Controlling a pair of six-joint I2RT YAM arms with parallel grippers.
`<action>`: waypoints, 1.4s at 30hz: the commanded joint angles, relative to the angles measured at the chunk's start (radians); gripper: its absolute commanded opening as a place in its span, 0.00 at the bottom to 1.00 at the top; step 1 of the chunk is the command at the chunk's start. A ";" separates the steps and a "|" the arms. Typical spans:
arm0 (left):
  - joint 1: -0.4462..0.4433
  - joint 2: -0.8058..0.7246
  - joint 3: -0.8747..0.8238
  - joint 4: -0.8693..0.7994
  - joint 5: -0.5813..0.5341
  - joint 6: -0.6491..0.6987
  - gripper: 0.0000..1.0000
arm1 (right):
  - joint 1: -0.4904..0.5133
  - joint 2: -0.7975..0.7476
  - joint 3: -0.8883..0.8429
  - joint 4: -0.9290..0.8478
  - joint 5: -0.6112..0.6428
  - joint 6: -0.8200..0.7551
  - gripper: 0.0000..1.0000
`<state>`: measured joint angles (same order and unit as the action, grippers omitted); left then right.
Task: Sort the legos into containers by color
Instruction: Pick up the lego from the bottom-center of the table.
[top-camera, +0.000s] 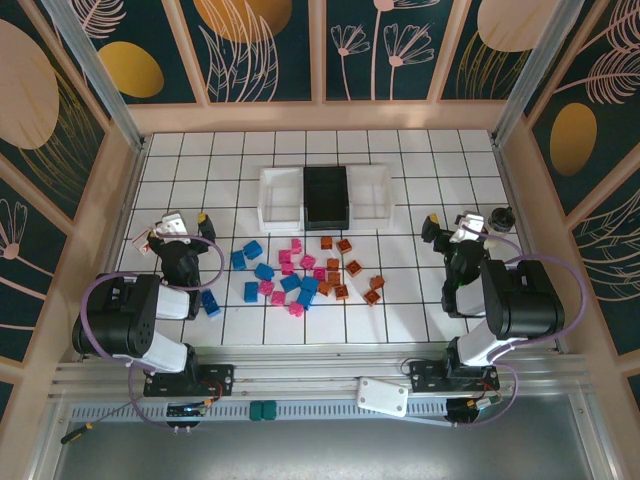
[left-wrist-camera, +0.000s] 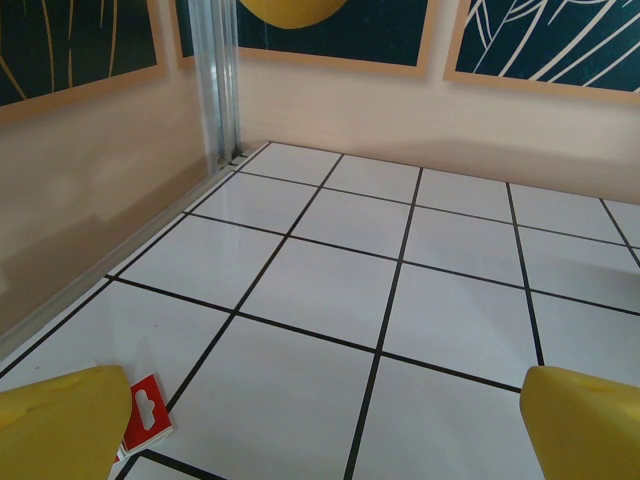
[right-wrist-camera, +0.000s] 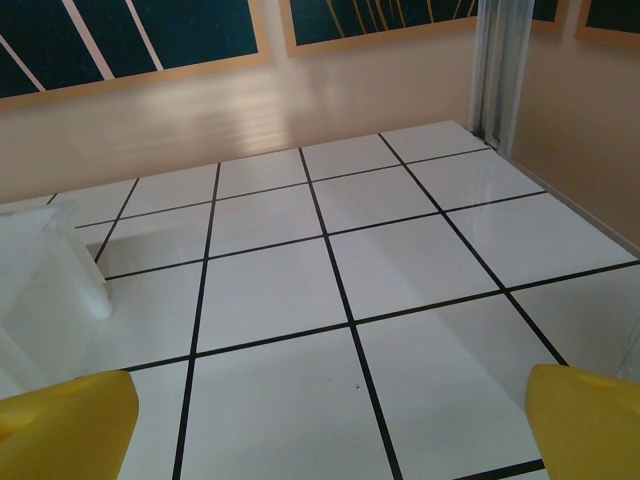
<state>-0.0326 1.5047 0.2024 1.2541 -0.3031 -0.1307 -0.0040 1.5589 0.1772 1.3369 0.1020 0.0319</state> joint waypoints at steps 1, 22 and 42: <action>0.007 0.012 0.012 0.051 -0.010 0.011 0.99 | 0.000 0.013 0.021 0.045 -0.012 -0.016 0.99; 0.007 -0.096 0.080 -0.171 -0.015 0.003 0.99 | -0.035 -0.069 0.028 -0.037 -0.005 0.032 0.99; 0.008 -0.670 0.218 -0.775 -0.083 -0.822 0.99 | -0.094 -0.267 0.397 -1.054 -0.127 0.678 0.77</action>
<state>-0.0265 0.8627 0.4198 0.5510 -0.4698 -0.7952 -0.0662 1.2778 0.5674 0.4007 0.2066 0.5411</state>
